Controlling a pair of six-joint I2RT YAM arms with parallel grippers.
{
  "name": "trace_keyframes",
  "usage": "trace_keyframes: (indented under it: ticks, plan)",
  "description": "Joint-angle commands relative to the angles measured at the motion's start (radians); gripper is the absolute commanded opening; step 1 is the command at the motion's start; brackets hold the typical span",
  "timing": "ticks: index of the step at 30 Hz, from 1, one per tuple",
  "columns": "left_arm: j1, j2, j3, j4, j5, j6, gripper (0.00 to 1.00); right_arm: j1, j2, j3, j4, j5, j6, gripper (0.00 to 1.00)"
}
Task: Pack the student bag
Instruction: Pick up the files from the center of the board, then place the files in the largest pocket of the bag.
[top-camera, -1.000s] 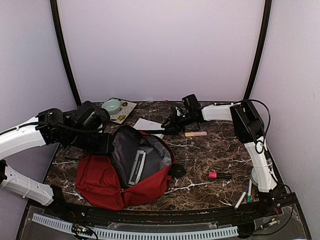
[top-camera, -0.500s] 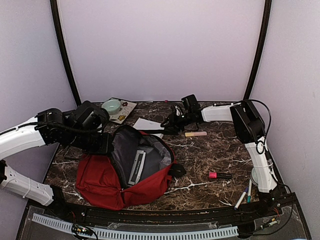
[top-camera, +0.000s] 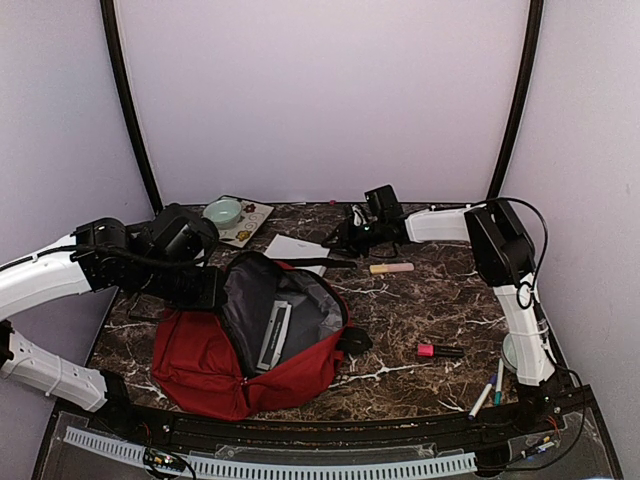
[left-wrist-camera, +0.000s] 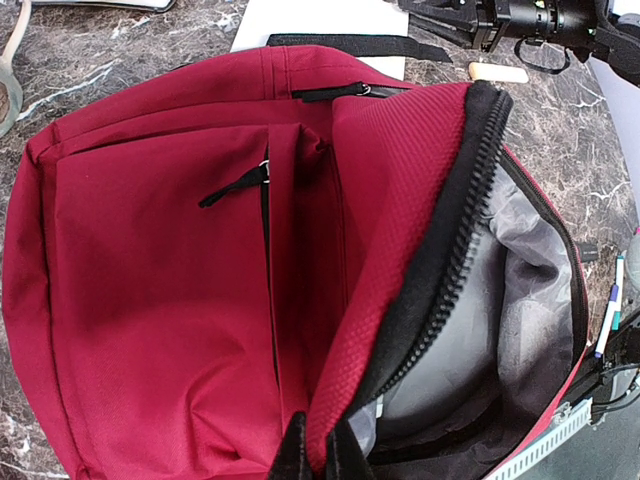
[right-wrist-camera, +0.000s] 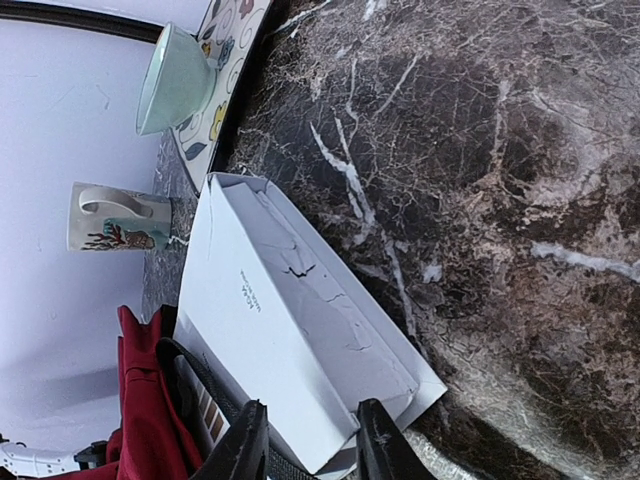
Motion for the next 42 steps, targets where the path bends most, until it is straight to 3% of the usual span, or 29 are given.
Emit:
trace_keyframes:
  ticks: [1, 7, 13, 21, 27, 32, 42]
  plan:
    - [0.005, -0.022, -0.013, -0.002, -0.017, 0.000, 0.00, 0.020, 0.010, 0.013, 0.054, -0.033, 0.015, 0.30]
    - [0.006, -0.017, -0.011, -0.002, -0.014, 0.008, 0.00, 0.021, 0.044, 0.029, 0.065, -0.032, 0.031, 0.23]
    - [0.006, -0.023, -0.017, -0.003, -0.012, 0.008, 0.00, 0.021, 0.069, 0.046, 0.070, -0.046, 0.027, 0.00]
    - [0.006, -0.034, -0.011, -0.002, -0.014, 0.013, 0.00, 0.011, -0.029, 0.011, 0.197, -0.065, 0.076, 0.00]
    - [0.006, -0.035, 0.031, 0.001, -0.005, 0.029, 0.00, -0.019, -0.154, 0.027, 0.196, -0.032, 0.067, 0.00]
    - [0.006, -0.028, 0.092, 0.010, 0.012, 0.049, 0.00, -0.026, -0.211, 0.088, 0.046, -0.011, -0.046, 0.00]
    - [0.006, -0.031, 0.116, 0.020, 0.031, 0.064, 0.00, -0.040, -0.394, 0.030, -0.063, 0.084, -0.166, 0.00]
